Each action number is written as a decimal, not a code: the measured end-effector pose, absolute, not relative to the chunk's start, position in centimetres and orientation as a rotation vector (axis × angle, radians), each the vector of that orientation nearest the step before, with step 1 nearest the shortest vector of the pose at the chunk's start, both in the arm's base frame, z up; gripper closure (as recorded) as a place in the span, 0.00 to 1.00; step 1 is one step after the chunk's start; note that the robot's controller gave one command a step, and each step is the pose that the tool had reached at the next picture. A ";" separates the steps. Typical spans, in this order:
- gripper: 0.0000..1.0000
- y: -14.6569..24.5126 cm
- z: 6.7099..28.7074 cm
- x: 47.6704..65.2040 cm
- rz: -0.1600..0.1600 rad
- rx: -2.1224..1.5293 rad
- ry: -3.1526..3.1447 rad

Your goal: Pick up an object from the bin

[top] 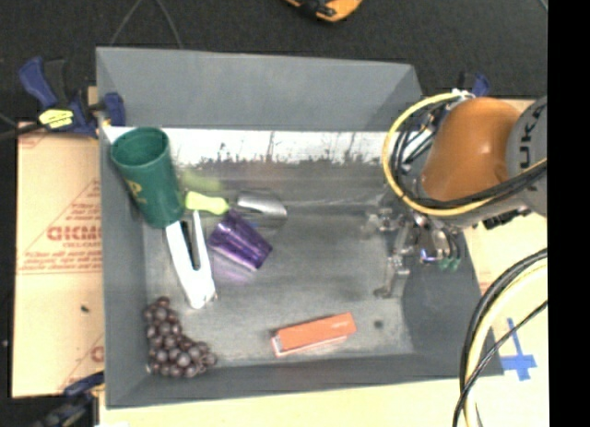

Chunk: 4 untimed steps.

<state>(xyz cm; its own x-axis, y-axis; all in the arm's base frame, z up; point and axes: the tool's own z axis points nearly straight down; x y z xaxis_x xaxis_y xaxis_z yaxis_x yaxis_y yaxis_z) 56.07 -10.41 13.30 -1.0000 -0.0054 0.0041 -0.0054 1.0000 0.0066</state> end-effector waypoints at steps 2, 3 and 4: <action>0.00 -9.2 8.3 52.1 -0.009 -0.005 -3.144; 0.00 -11.2 11.2 49.3 0.001 0.002 -3.165; 0.00 1.1 7.2 48.3 -0.018 -0.220 -3.131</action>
Offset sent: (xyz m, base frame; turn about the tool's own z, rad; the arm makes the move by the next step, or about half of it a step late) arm -0.0467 0.0143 -0.0630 0.0211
